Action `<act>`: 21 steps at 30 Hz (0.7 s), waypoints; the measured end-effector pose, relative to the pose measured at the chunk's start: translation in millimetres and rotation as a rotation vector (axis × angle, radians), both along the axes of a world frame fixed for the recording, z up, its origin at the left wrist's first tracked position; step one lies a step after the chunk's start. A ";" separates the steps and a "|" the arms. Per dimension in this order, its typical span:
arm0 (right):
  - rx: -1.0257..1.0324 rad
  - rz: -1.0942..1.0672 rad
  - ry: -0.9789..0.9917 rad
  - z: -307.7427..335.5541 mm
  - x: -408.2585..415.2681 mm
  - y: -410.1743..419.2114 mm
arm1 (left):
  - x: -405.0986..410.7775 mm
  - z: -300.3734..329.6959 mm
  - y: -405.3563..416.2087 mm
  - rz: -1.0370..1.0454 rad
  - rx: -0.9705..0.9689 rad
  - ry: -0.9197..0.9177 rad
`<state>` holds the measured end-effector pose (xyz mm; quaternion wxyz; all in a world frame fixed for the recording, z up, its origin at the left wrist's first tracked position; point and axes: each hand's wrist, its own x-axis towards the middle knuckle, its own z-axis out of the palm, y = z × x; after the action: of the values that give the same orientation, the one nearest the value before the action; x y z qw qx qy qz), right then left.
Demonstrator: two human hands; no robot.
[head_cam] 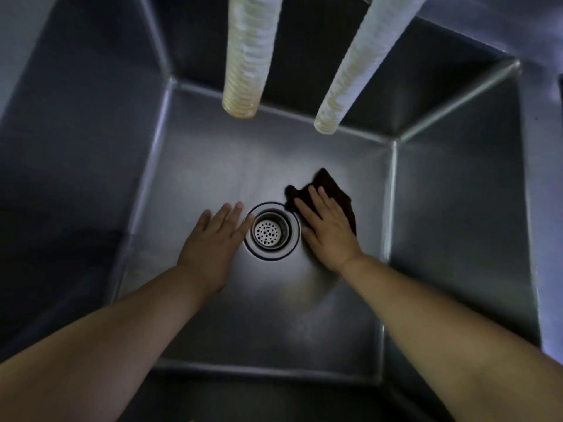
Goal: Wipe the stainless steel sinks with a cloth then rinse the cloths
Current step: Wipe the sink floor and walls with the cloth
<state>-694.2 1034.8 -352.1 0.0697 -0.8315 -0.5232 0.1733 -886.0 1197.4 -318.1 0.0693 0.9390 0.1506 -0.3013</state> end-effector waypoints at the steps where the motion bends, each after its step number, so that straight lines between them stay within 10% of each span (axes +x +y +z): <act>1: 0.001 -0.022 0.012 -1.1 -9.3 -10.6 | -9.3 3.1 0.6 0.010 0.026 -0.011; 13: -0.050 0.778 0.211 9.8 -131.9 -5.3 | -73.4 69.5 36.1 0.424 0.024 0.042; 21: 0.028 0.556 -0.013 -17.2 -96.6 129.9 | -79.3 67.0 35.3 0.535 0.003 -0.077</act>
<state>-790.7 1164.8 -369.2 0.0278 -0.6560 -0.7341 0.1732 -965.3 1232.7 -251.0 0.1505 0.8768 0.3910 -0.2360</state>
